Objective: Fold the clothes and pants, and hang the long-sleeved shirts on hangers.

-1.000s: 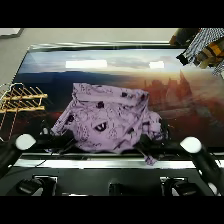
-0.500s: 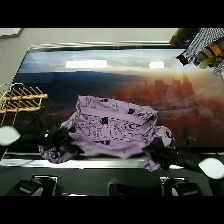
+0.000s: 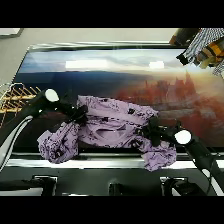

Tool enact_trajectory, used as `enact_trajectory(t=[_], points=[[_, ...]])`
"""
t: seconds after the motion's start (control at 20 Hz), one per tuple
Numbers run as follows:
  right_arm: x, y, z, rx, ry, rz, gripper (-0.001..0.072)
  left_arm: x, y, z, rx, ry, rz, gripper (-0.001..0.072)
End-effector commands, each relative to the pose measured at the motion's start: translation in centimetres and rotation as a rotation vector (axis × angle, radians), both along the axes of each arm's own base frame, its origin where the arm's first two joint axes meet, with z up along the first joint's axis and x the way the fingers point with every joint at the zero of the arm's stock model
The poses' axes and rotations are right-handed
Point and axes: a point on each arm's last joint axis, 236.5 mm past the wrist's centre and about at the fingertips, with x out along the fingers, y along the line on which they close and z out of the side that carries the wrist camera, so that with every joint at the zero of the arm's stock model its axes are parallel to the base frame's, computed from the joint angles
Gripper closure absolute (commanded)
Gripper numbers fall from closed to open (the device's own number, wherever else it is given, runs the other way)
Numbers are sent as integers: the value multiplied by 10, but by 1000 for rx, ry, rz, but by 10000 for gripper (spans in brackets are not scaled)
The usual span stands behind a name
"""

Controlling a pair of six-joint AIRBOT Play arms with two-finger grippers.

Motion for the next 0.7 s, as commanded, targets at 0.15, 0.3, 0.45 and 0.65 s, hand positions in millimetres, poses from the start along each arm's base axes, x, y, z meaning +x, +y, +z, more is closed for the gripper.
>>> enact_trajectory(t=[0.15,0.3,0.45,0.65], points=[[1,-4,76,-340,-338,501,409,29,47,36,201,-176,-104,89],[-13,-6,130,-434,-394,645,410,18,73,78,319,-351,-133,89],[-12,34,120,-509,-359,797,411,-1,75,74,301,-375,-68,89],[-17,71,36,-728,-140,1025,28,-13,68,51,296,-333,-43,89]])
